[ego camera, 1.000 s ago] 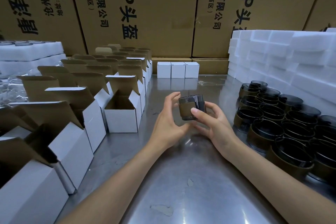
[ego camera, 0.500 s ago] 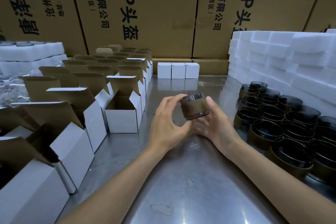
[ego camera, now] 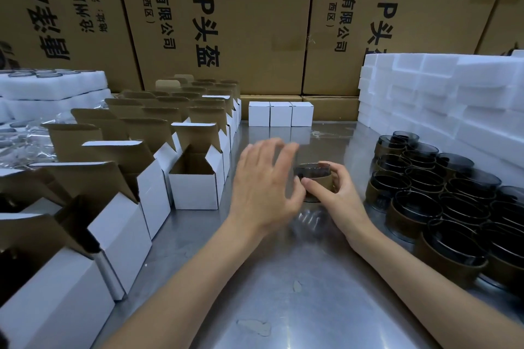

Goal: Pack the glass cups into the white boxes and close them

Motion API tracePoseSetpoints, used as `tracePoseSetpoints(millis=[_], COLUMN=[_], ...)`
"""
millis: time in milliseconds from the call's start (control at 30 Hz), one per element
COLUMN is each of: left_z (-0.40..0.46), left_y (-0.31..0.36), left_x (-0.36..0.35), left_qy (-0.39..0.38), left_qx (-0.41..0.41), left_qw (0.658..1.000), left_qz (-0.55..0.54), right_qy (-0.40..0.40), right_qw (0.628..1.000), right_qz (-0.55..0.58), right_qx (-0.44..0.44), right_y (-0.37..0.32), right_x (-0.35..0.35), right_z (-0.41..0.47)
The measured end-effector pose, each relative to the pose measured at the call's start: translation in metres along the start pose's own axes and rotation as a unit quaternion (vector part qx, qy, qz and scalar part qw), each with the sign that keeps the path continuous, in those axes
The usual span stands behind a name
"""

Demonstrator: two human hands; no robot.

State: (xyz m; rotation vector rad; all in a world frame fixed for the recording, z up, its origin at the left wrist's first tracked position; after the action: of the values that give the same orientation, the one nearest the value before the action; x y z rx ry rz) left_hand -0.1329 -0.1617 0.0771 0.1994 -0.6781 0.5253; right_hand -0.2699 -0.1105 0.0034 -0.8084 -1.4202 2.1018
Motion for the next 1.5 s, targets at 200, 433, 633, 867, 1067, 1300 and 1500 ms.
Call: tracePoseSetpoints(millis=[200, 433, 633, 867, 1067, 1300, 1500], left_z=[0.009, 0.009, 0.009, 0.007, 0.004, 0.001, -0.027], left_y=[-0.067, -0.062, -0.012, 0.021, 0.040, -0.018, -0.063], left_x=[-0.015, -0.020, -0.023, -0.025, -0.016, 0.035, -0.058], left_qy=[-0.212, -0.253, -0.207, -0.166, -0.131, 0.196, -0.029], left_qx=[0.149, 0.150, 0.073, -0.051, -0.137, 0.072, 0.364], left_qw=[0.937, 0.944, 0.975, 0.982, 0.968, 0.951, 0.833], left_qz=[0.236, 0.147, 0.043, -0.071, -0.166, -0.229, -0.416], right_qy=[-0.001, -0.004, 0.011, 0.024, 0.017, 0.029, -0.115], right_qw=[1.000, 1.000, 1.000, 0.984, 0.966, 0.950, 0.861], right_qz=[-0.009, 0.005, -0.021, -0.175, -0.257, -0.299, -0.421], right_qx=[-0.008, -0.021, -0.017, -0.012, -0.004, 0.085, 0.261], right_y=[0.007, 0.012, 0.009, 0.005, 0.000, -0.018, -0.046], right_x=[0.000, 0.002, 0.004, 0.014, 0.020, 0.014, -0.045], right_z=[0.003, 0.005, 0.005, 0.006, 0.006, 0.001, -0.030])
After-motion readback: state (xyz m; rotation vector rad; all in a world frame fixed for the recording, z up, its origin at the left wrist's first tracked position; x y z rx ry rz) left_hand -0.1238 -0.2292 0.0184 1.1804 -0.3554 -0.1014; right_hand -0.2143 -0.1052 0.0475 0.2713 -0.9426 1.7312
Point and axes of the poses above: each hand's wrist, its own z-axis towards the middle knuckle, its own x-axis out of the back of the hand, y = z × x, the point moved 10 cm from there along z, towards the middle knuckle, and after that the axes turned 12 degrees about z, right-handed, at the moved point
